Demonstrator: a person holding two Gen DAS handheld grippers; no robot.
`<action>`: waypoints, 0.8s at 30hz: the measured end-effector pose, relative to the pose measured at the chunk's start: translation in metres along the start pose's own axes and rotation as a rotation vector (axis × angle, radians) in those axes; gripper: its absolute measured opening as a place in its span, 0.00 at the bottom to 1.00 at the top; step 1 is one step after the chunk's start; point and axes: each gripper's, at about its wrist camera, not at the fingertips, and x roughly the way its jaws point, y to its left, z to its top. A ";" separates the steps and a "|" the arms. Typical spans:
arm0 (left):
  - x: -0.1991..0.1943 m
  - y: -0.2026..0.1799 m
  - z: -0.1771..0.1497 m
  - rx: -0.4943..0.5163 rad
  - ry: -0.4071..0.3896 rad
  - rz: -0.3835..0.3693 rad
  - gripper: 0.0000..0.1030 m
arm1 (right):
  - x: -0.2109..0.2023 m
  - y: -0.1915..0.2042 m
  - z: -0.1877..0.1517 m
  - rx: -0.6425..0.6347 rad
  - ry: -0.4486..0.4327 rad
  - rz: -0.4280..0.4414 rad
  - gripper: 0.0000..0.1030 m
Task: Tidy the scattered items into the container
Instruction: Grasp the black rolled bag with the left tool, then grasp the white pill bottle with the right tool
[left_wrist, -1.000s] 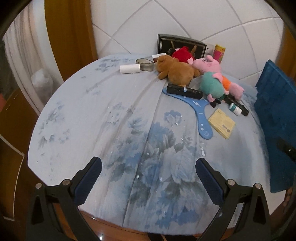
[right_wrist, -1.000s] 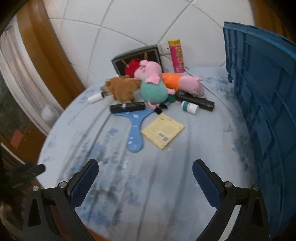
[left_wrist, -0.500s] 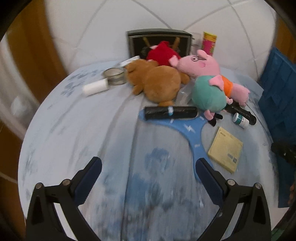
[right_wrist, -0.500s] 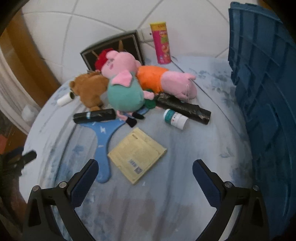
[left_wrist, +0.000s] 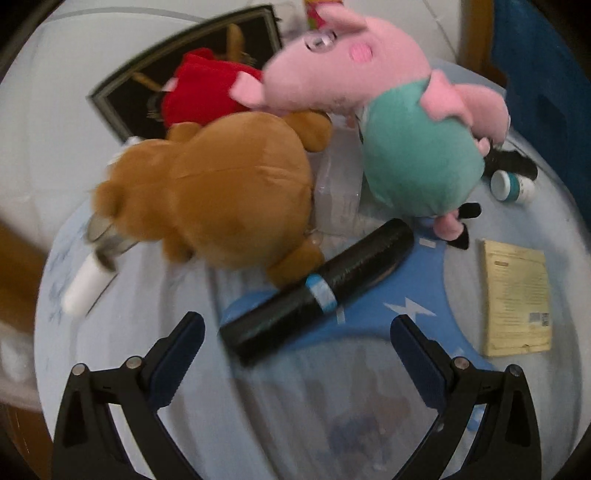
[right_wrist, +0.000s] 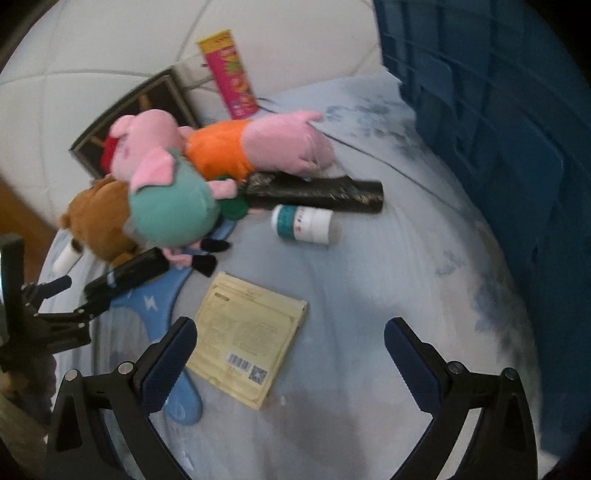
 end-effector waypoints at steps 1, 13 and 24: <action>0.007 -0.001 0.002 0.014 0.003 -0.018 1.00 | 0.005 0.001 -0.002 0.021 0.003 -0.018 1.00; 0.008 0.008 -0.037 -0.162 0.070 -0.185 0.38 | 0.032 0.009 -0.002 0.090 0.024 -0.163 1.00; -0.003 0.002 -0.036 -0.263 0.058 -0.150 0.36 | 0.069 0.004 0.032 0.057 -0.022 -0.140 0.99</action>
